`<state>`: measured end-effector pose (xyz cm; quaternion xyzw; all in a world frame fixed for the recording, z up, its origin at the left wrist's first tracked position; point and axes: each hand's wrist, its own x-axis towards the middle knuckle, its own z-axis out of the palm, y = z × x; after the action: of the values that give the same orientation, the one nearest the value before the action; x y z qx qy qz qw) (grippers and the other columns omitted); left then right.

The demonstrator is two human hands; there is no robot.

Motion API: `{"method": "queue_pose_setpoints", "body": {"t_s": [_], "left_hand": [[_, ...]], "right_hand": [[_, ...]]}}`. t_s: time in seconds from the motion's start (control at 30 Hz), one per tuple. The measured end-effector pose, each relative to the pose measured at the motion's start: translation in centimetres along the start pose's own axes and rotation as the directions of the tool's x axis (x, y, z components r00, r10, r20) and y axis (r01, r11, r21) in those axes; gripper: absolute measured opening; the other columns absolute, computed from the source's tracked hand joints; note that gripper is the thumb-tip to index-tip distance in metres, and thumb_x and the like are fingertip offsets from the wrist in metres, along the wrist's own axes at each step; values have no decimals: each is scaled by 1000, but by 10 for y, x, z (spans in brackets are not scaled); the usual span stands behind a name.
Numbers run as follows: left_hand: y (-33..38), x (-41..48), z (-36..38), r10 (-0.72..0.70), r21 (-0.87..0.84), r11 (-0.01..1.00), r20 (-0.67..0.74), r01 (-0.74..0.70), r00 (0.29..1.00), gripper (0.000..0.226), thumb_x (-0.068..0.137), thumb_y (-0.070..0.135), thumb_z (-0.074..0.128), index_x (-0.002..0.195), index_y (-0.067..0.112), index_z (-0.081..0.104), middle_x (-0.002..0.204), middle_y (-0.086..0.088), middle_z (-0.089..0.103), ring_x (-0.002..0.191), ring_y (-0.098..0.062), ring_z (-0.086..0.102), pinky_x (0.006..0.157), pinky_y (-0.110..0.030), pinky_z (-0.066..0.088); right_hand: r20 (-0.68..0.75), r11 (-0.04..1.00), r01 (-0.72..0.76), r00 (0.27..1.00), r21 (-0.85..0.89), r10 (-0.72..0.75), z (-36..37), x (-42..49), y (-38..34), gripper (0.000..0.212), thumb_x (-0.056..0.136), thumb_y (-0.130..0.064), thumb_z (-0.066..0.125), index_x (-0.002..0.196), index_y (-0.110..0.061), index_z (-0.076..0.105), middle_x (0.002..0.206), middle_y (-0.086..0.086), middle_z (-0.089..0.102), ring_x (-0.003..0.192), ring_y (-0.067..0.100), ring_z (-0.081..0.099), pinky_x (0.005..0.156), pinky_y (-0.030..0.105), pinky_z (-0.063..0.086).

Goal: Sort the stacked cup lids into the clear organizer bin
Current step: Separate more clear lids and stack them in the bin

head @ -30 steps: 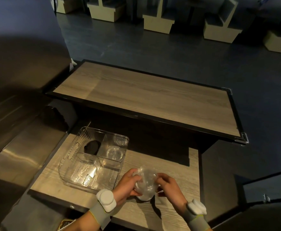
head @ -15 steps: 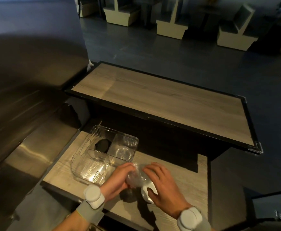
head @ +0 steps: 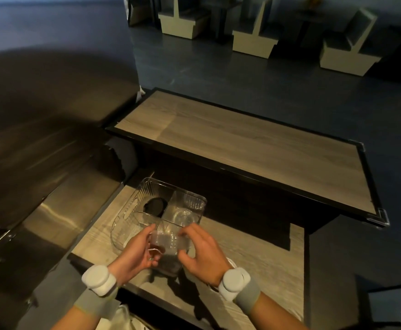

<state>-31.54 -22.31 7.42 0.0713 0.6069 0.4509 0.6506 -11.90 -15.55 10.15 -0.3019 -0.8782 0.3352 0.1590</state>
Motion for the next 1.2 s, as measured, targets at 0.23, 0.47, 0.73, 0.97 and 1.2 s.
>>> {"method": "queue_pose_setpoints", "body": {"t_s": [0.23, 0.47, 0.73, 0.97, 1.2], "left_hand": [[-7, 1, -16, 218, 119, 974, -230, -195, 949, 37, 99, 28, 46, 107, -1, 67, 75, -11, 60, 57, -20, 56, 54, -30, 46], [-24, 7, -10, 491, 412, 837, -271, -361, 828, 21, 96, 14, 55, 105, 22, 72, 107, -3, 70, 95, -18, 65, 84, -39, 55], [-32, 14, -6, 507, 479, 805, -245, -352, 826, 25, 94, 10, 57, 113, 20, 71, 113, -2, 71, 108, -20, 64, 99, -45, 51], [-36, 20, -7, 507, 507, 788, -214, -349, 835, 30, 92, 1, 57, 114, 18, 68, 112, -4, 72, 109, -19, 66, 97, -32, 48], [-31, 23, -9, 498, 484, 802, -215, -351, 840, 31, 90, -6, 59, 107, 18, 68, 107, -6, 72, 107, -21, 67, 96, -31, 48]], "right_hand": [[79, 803, -421, 899, 422, 430, 15, 27, 4, 45, 81, -31, 66, 121, -34, 47, 98, -6, 62, 83, 7, 64, 66, 19, 57], [162, 740, -622, 783, 258, 601, 31, 53, 5, 49, 77, -34, 66, 122, -18, 51, 114, 12, 62, 99, 30, 64, 87, 43, 56], [131, 730, -683, 726, 20, 675, 60, 67, -1, 47, 77, -37, 62, 117, -11, 57, 122, 16, 62, 109, 38, 61, 87, 36, 51], [143, 721, -691, 710, -50, 690, 69, 79, -3, 37, 81, -27, 60, 109, -3, 64, 120, 18, 65, 109, 37, 64, 83, 33, 53], [242, 751, -643, 712, -151, 659, 71, 88, -2, 35, 94, -13, 53, 123, 6, 59, 129, 24, 60, 121, 38, 56, 97, 41, 45]]}}
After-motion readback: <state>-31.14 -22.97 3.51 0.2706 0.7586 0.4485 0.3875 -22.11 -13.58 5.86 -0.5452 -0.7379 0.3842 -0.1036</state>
